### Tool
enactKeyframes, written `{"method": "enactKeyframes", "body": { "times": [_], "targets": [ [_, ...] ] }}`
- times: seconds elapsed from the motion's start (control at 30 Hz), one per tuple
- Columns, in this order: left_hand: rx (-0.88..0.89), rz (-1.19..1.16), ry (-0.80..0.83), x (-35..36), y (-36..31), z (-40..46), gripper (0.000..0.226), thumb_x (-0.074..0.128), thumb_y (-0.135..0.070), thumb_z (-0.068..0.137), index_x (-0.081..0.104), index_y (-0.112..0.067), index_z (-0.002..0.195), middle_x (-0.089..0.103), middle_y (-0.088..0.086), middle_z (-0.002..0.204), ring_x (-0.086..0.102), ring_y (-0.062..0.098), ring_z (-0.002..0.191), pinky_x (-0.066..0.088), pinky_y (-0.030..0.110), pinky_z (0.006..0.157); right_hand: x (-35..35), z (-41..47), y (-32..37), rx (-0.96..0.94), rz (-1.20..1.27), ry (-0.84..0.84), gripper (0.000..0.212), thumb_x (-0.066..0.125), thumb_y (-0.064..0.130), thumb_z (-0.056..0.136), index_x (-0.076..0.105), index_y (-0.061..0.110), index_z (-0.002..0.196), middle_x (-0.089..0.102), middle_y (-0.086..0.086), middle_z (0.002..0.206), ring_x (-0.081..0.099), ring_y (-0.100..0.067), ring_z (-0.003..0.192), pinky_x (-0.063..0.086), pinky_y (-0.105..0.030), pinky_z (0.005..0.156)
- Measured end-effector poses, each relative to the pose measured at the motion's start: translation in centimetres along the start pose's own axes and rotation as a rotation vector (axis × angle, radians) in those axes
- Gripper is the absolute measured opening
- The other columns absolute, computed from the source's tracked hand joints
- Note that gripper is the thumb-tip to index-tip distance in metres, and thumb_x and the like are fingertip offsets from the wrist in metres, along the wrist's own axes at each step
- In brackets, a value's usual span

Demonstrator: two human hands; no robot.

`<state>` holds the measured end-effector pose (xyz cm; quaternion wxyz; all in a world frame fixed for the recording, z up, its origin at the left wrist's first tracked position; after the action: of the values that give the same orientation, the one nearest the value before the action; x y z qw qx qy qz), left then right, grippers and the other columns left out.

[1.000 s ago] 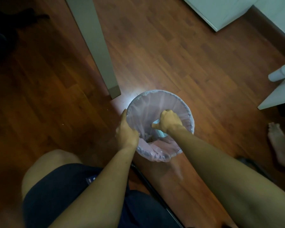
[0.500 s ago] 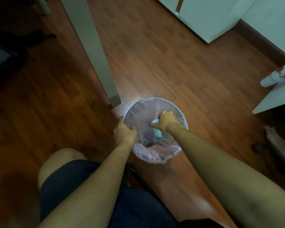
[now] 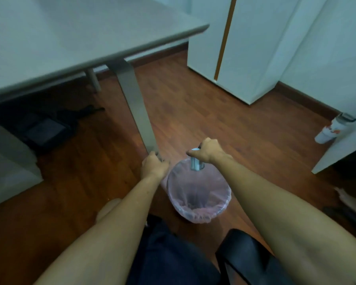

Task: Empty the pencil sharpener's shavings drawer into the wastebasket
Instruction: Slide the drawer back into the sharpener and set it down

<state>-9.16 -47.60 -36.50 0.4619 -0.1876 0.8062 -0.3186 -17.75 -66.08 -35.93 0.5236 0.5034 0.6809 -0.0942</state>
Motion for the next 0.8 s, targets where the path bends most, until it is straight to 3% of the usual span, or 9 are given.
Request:
{"method": "enactKeyframes", "body": {
  "times": [0.13, 0.3, 0.43, 0.5, 0.57, 0.63, 0.7, 0.8],
  "targets": [
    [0.051, -0.021, -0.078, -5.3, -3.1, -1.9, 0.047, 0.06, -0.033, 0.089, 0.056, -0.016, 0.133, 0.06, 0.011, 0.134, 0.053, 0.03, 0.126, 0.044, 0.035, 0.104, -5.2, -3.8, 4.3, -0.062, 0.173, -0.066, 0.065, 0.071, 0.059, 0.074, 0.071, -0.003, 0.094, 0.07, -0.016, 0.087, 0.069, -0.028, 0.071, 0.048, -0.028, 0.054],
    [0.167, -0.045, -0.198, -13.3, -6.7, -5.3, 0.032, 0.062, -0.034, 0.085, 0.069, -0.019, 0.113, 0.07, 0.006, 0.118, 0.063, 0.026, 0.113, 0.05, 0.029, 0.093, -10.5, -8.7, 10.1, -0.145, 0.478, -0.113, 0.06, 0.072, 0.052, 0.076, 0.071, -0.005, 0.096, 0.072, -0.016, 0.097, 0.072, -0.026, 0.071, 0.059, -0.03, 0.053],
    [0.268, -0.08, -0.288, -20.9, -8.2, -8.3, 0.021, 0.059, -0.039, 0.077, 0.071, -0.027, 0.09, 0.073, 0.003, 0.104, 0.067, 0.028, 0.1, 0.059, 0.041, 0.084, -12.9, -12.4, 15.6, -0.214, 0.75, -0.067, 0.072, 0.078, 0.052, 0.053, 0.069, -0.004, 0.096, 0.07, -0.021, 0.105, 0.074, -0.033, 0.08, 0.064, -0.047, 0.061],
    [0.281, -0.094, -0.323, -24.7, -7.9, -9.2, 0.022, 0.056, -0.046, 0.07, 0.066, -0.028, 0.078, 0.075, 0.003, 0.098, 0.07, 0.028, 0.093, 0.06, 0.045, 0.078, -13.2, -13.4, 18.6, -0.257, 0.832, -0.034, 0.084, 0.079, 0.054, 0.041, 0.069, -0.005, 0.099, 0.071, -0.023, 0.106, 0.075, -0.036, 0.078, 0.063, -0.05, 0.06],
    [0.283, -0.102, -0.357, -28.7, -7.4, -10.4, 0.022, 0.054, -0.047, 0.069, 0.064, -0.027, 0.072, 0.076, 0.004, 0.095, 0.073, 0.027, 0.086, 0.061, 0.046, 0.076, -13.4, -14.6, 22.0, -0.323, 0.893, 0.001, 0.082, 0.078, 0.054, 0.038, 0.07, -0.002, 0.097, 0.073, -0.022, 0.102, 0.075, -0.035, 0.074, 0.063, -0.049, 0.062],
    [0.282, -0.117, -0.409, -32.5, -6.6, -12.1, 0.016, 0.057, -0.04, 0.075, 0.063, -0.025, 0.073, 0.075, 0.003, 0.091, 0.074, 0.028, 0.078, 0.062, 0.045, 0.07, -13.1, -16.6, 25.5, -0.366, 0.922, 0.035, 0.07, 0.078, 0.052, 0.044, 0.069, 0.003, 0.094, 0.075, -0.02, 0.097, 0.076, -0.032, 0.072, 0.063, -0.045, 0.063],
    [0.271, -0.135, -0.48, -36.0, -5.4, -13.7, 0.014, 0.058, -0.035, 0.076, 0.066, -0.025, 0.079, 0.073, 0.0, 0.089, 0.074, 0.026, 0.074, 0.063, 0.043, 0.063, -12.4, -18.3, 28.7, -0.407, 0.932, 0.065, 0.052, 0.079, 0.046, 0.062, 0.068, 0.005, 0.092, 0.074, -0.019, 0.091, 0.074, -0.029, 0.068, 0.062, -0.04, 0.06],
    [0.236, -0.155, -0.592, -40.7, -2.8, -14.6, 0.017, 0.058, -0.04, 0.069, 0.065, -0.026, 0.074, 0.074, -0.001, 0.087, 0.073, 0.026, 0.076, 0.062, 0.044, 0.067, -10.9, -19.9, 33.1, -0.454, 0.942, 0.108, 0.038, 0.077, 0.04, 0.074, 0.065, 0.006, 0.086, 0.071, -0.018, 0.088, 0.071, -0.029, 0.067, 0.061, -0.04, 0.062]
  ]
}}
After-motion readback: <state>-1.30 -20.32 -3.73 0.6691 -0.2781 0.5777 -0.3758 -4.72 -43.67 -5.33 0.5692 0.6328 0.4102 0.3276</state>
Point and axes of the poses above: each hand's wrist, its own z-axis towards the middle knuckle, its own x-axis out of the palm, y = z × x, the point moved 5 cm from there along z, towards the middle knuckle
